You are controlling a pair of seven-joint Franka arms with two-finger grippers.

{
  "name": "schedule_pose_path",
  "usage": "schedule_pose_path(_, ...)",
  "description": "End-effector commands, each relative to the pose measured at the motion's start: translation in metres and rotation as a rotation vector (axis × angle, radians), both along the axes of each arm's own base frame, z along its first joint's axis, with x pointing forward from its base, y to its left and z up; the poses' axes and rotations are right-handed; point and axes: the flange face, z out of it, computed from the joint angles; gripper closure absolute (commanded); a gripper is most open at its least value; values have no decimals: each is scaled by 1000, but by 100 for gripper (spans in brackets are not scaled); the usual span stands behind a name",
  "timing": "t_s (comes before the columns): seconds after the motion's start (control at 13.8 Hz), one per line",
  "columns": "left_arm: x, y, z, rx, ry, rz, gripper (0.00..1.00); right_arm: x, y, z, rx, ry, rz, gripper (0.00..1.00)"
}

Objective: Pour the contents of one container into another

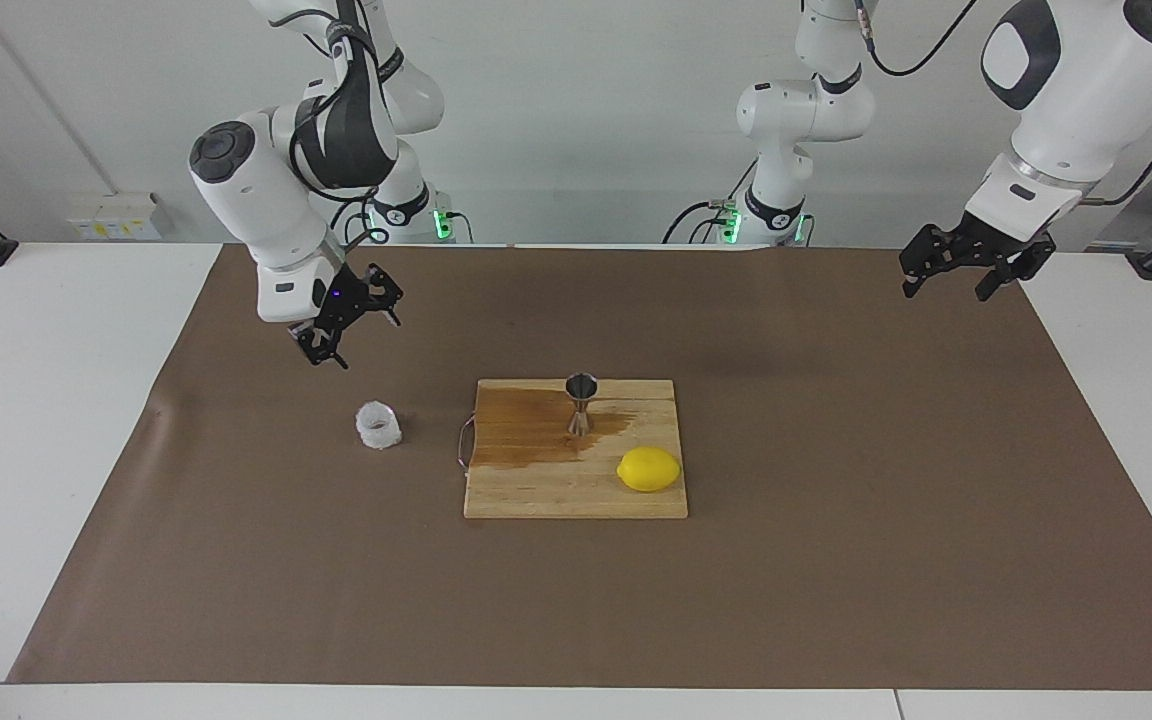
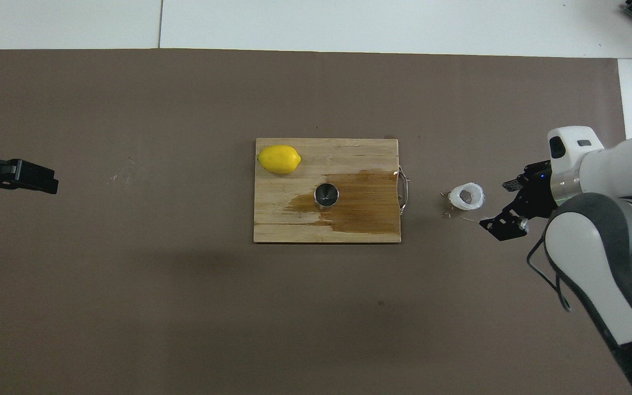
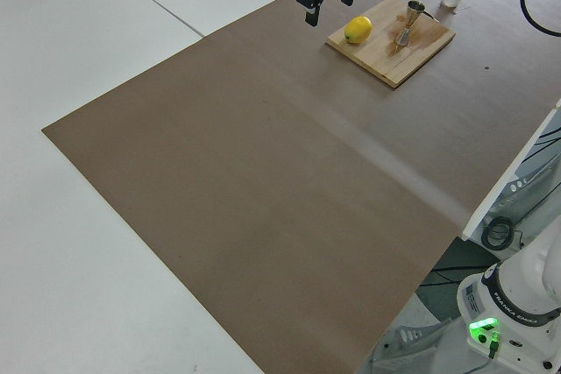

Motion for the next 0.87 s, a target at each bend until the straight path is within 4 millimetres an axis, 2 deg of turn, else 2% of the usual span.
schedule_pose_path(0.0,-9,3,1,-2,0,7,0,-1,-10,16,-86,77,-190,0)
schedule_pose_path(0.07,-9,3,1,-2,0,5,0,-1,-12,28,-134,95,-273,0)
schedule_pose_path(0.22,-9,3,1,-2,0,4,0,-5,-1,46,-163,146,-367,0)
schedule_pose_path(0.29,-9,3,1,-2,0,5,0,-6,-2,61,-175,167,-432,0)
schedule_pose_path(0.43,-9,3,1,-2,0,4,0,-9,-8,94,-177,150,-541,0)
schedule_pose_path(0.58,-9,3,1,-2,0,4,0,-10,-16,103,-178,150,-600,0)
schedule_pose_path(0.8,-9,3,1,-2,0,5,0,6,-36,150,-190,85,-660,0)
